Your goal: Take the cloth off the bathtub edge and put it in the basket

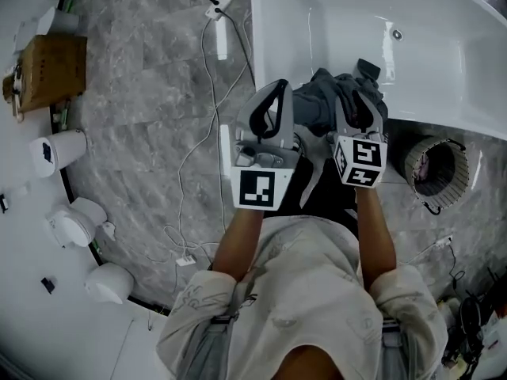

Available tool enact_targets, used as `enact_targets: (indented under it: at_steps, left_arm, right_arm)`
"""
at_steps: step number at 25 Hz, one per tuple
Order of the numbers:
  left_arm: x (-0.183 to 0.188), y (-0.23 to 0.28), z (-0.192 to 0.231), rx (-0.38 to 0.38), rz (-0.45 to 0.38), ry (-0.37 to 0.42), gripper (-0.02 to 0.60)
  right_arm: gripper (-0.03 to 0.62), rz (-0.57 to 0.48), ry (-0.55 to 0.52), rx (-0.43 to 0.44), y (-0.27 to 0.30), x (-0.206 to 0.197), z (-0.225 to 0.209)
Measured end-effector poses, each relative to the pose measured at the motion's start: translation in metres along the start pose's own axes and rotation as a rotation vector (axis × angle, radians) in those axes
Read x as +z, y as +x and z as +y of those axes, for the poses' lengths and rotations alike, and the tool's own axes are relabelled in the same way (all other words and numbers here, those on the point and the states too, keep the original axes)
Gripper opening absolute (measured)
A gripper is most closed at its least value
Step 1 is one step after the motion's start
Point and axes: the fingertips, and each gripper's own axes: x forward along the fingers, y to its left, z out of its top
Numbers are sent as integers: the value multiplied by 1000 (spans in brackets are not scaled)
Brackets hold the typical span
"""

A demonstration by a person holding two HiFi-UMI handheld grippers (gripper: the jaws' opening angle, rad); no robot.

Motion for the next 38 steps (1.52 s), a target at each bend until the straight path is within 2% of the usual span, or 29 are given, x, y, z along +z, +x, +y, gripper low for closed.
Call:
enact_targets:
  at_steps: [2,3,5,7,10,12,16,21,24,30,35,37,38]
  left_arm:
    - [-11,0,0,6,12,-5,-2]
    - [-17,0,0,6,17,-6,-2]
    - [-28,-1,-2,6,33,-9,-2]
    - [-40,-2,-1,9,54,-19,-2]
    - [-54,-3,3,20,78,-39,-2]
    - [-64,-4,2,14,96,-42,-2]
    - [-84,-3,-4,3,126,-51,-2]
    - [-102,-1,-3,14,153,-74,-2]
    - [-106,2,-2,26,152,-97,-2]
    - [-115,6,-5,14,169,-100,-2]
    - [-113,8,-3,10,165,-106,-2]
    - [-112,6,2,8,169,-100,-2]
    - [-111,5,5,11,170,-98,-2]
  right_arm:
    - [202,46,42,13,12,-25,-1]
    - [256,67,66,17,17,-36,-3]
    - [299,112,97,11,26,-58,-9]
    - [393,171,93,-1,35,-81,-15]
    - [501,267,85,-8,51,-115,-17]
    - [549,323,85,-18,62,-136,-20]
    - [588,435,74,-43,77,-176,-31]
    - [588,553,71,-60,88,-218,-42]
    - [589,617,33,-78,91,-240,-45]
    - [578,659,-15,-73,93,-242,-46]
    - [415,645,-62,-20,93,-233,-35]
    - [282,626,-61,-23,93,-227,-28]
    - [237,619,-63,-26,93,-225,-25]
